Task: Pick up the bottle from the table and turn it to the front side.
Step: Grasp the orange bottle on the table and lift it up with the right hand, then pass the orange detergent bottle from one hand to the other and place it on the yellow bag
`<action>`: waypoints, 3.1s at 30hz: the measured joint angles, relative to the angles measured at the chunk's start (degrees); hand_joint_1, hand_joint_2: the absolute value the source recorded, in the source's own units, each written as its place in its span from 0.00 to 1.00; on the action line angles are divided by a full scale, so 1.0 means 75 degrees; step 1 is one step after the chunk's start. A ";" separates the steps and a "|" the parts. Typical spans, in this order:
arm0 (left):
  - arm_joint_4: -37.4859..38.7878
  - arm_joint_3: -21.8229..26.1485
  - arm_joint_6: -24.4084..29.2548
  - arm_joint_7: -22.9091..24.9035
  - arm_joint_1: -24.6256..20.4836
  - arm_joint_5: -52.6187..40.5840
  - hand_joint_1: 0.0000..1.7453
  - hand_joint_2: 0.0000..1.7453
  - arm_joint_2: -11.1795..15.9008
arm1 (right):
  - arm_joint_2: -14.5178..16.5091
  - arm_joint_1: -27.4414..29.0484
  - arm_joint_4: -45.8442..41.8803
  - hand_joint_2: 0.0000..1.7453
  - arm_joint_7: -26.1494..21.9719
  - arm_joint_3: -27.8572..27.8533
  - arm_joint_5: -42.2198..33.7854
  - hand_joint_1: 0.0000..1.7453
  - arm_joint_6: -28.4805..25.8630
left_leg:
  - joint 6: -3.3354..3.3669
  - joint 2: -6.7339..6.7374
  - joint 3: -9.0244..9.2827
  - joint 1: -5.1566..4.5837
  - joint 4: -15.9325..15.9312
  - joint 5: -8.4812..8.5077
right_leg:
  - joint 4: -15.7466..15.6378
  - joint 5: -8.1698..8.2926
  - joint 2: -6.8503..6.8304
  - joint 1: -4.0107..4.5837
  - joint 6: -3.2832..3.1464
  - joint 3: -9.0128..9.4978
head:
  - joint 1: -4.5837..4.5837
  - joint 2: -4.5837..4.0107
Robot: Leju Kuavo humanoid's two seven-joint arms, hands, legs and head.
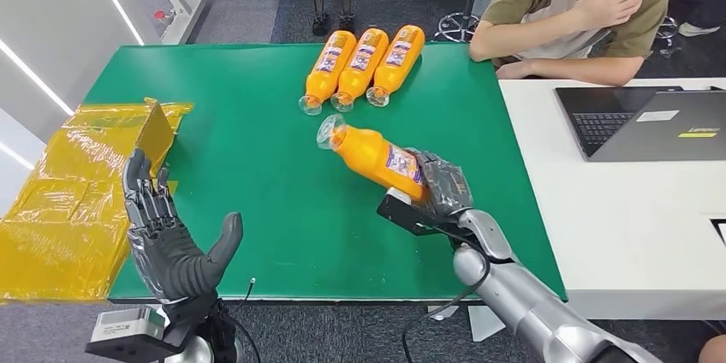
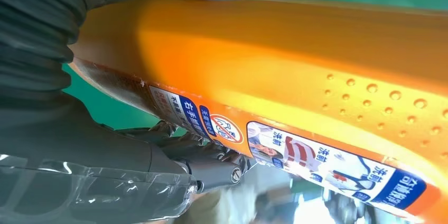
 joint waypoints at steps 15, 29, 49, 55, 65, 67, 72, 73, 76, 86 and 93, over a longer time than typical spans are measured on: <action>0.0850 -0.0392 -0.3143 0.1681 -0.0670 0.0825 0.00 1.00 0.0027 | 0.1051 0.2648 -0.3275 1.00 -0.0886 -0.1387 0.0067 1.00 -0.0862 | -0.0009 0.0011 0.0003 -0.0002 -0.0005 -0.0012 | 0.0000 -0.0015 0.0009 -0.0001 -0.0004 -0.0004 | -0.0001 0.0000; 0.1652 -0.0474 -0.4322 0.1606 -0.1217 0.1185 0.00 1.00 0.0022 | 0.1132 0.2934 -0.3772 1.00 -0.0305 -0.0961 0.1355 1.00 0.0976 | -0.0012 0.0009 0.0002 0.0000 -0.0006 -0.0014 | 0.0002 -0.0016 0.0007 -0.0001 -0.0005 -0.0004 | -0.0001 0.0000; 0.1746 -0.0468 -0.4301 0.1548 -0.1294 0.1412 0.00 1.00 0.0024 | 0.1140 0.2627 -0.3345 1.00 -0.0039 -0.0617 0.1904 1.00 0.2123 | -0.0012 0.0010 0.0001 -0.0001 -0.0006 -0.0014 | 0.0002 -0.0016 0.0006 -0.0001 -0.0005 -0.0004 | -0.0001 0.0000; 0.1746 -0.0466 -0.4451 0.1514 -0.1343 0.1636 0.97 1.00 0.0007 | 0.1166 0.2481 -0.3084 1.00 -0.0221 -0.0535 0.1916 1.00 0.2315 | -0.0012 0.0010 0.0001 -0.0001 -0.0006 -0.0013 | 0.0002 -0.0016 0.0007 -0.0001 -0.0005 -0.0004 | -0.0001 0.0000; 0.1766 -0.0466 -0.4491 0.1447 -0.1456 0.1750 1.00 1.00 -0.0102 | 0.1291 0.2354 -0.2747 1.00 -0.0340 -0.0535 0.1895 1.00 0.2179 | -0.0012 0.0011 0.0002 -0.0001 -0.0006 -0.0014 | 0.0001 -0.0016 0.0008 -0.0001 -0.0005 -0.0004 | -0.0001 0.0000; 0.1794 -0.0465 -0.4489 0.1435 -0.1481 0.1765 1.00 1.00 -0.0102 | 0.1304 0.2349 -0.2729 1.00 -0.0348 -0.0539 0.1890 1.00 0.2158 | -0.0012 0.0011 0.0002 -0.0001 -0.0006 -0.0014 | 0.0001 -0.0016 0.0008 -0.0001 -0.0005 -0.0004 | -0.0001 0.0000; 0.1821 -0.0448 -0.4459 0.1376 -0.1522 0.1826 1.00 1.00 -0.0102 | 0.1331 0.2372 -0.2727 1.00 -0.0452 -0.0558 0.1836 1.00 0.1982 | -0.0012 0.0011 0.0002 -0.0001 -0.0006 -0.0014 | 0.0001 -0.0016 0.0008 -0.0001 -0.0005 -0.0004 | -0.0001 0.0000; 0.1821 -0.0447 -0.4451 0.1369 -0.1527 0.1840 1.00 1.00 -0.0102 | 0.1338 0.2386 -0.2732 1.00 -0.0494 -0.0563 0.1790 1.00 0.1914 | -0.0012 0.0011 0.0002 -0.0001 -0.0006 -0.0014 | 0.0001 -0.0016 0.0007 -0.0001 -0.0005 -0.0004 | -0.0001 0.0000; 0.1821 -0.0448 -0.4426 0.1354 -0.1547 0.1881 1.00 1.00 -0.0104 | 0.1376 0.2450 -0.2745 1.00 -0.0622 -0.0582 0.1631 1.00 0.1710 | -0.0012 0.0010 0.0001 -0.0001 -0.0006 -0.0014 | 0.0002 -0.0016 0.0007 -0.0001 -0.0005 -0.0004 | -0.0001 0.0000; 0.1821 -0.0448 -0.4280 0.1353 -0.1563 0.1905 1.00 1.00 -0.0104 | 0.1449 0.2544 -0.2785 1.00 -0.0930 -0.0625 0.1309 0.00 0.1415 | -0.0012 0.0011 0.0002 -0.0001 -0.0006 -0.0013 | 0.0002 -0.0016 0.0007 -0.0001 -0.0005 -0.0004 | -0.0001 0.0000; 0.1721 -0.0442 -0.2269 0.1198 -0.1490 0.0561 1.00 1.00 -0.0057 | 0.1680 0.2796 -0.3380 1.00 -0.2216 -0.0708 -0.0848 0.00 -0.0172 | -0.0013 0.0011 0.0002 0.0000 -0.0009 -0.0014 | 0.0003 -0.0017 0.0009 -0.0001 -0.0006 -0.0005 | -0.0001 0.0000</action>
